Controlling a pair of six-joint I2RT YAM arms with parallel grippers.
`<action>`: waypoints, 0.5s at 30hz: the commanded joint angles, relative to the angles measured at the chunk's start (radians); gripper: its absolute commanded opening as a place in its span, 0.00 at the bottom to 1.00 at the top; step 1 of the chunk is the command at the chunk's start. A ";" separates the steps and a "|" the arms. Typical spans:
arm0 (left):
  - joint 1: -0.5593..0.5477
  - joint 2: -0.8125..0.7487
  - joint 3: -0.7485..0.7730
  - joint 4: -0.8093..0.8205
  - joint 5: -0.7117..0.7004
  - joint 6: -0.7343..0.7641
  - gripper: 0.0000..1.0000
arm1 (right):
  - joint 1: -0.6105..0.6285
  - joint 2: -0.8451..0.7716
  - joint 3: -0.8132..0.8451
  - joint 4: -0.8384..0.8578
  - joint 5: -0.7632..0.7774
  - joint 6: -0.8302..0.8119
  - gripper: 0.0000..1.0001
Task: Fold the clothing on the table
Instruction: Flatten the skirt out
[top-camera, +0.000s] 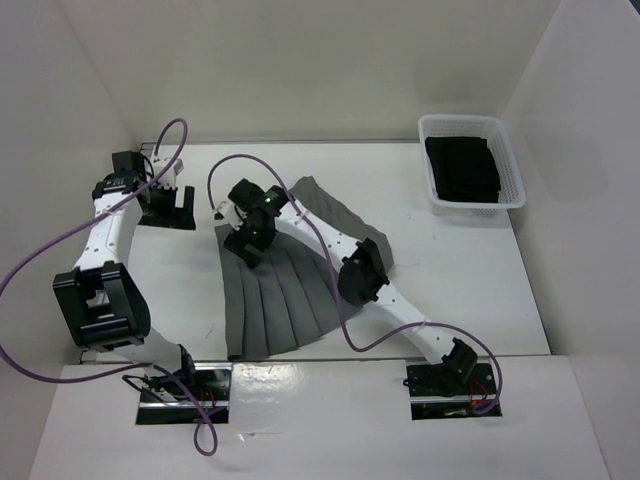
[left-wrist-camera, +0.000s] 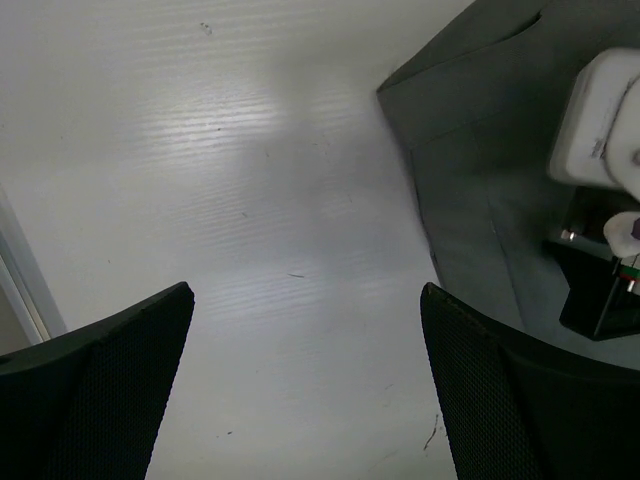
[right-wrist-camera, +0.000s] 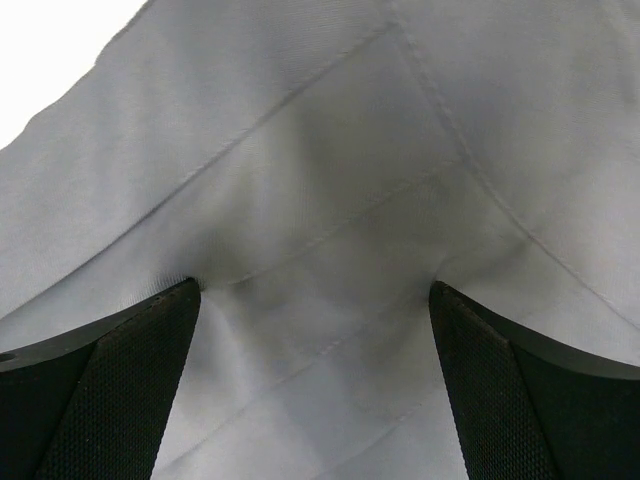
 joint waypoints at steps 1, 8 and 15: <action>0.014 -0.057 -0.014 -0.024 0.009 0.036 1.00 | -0.042 0.010 0.065 0.089 0.062 0.035 0.99; 0.025 -0.076 -0.023 -0.034 0.009 0.036 1.00 | -0.086 0.010 0.066 0.204 0.115 0.072 0.99; 0.025 -0.076 -0.023 -0.043 0.009 0.036 1.00 | -0.189 0.010 0.047 0.183 0.166 0.101 0.99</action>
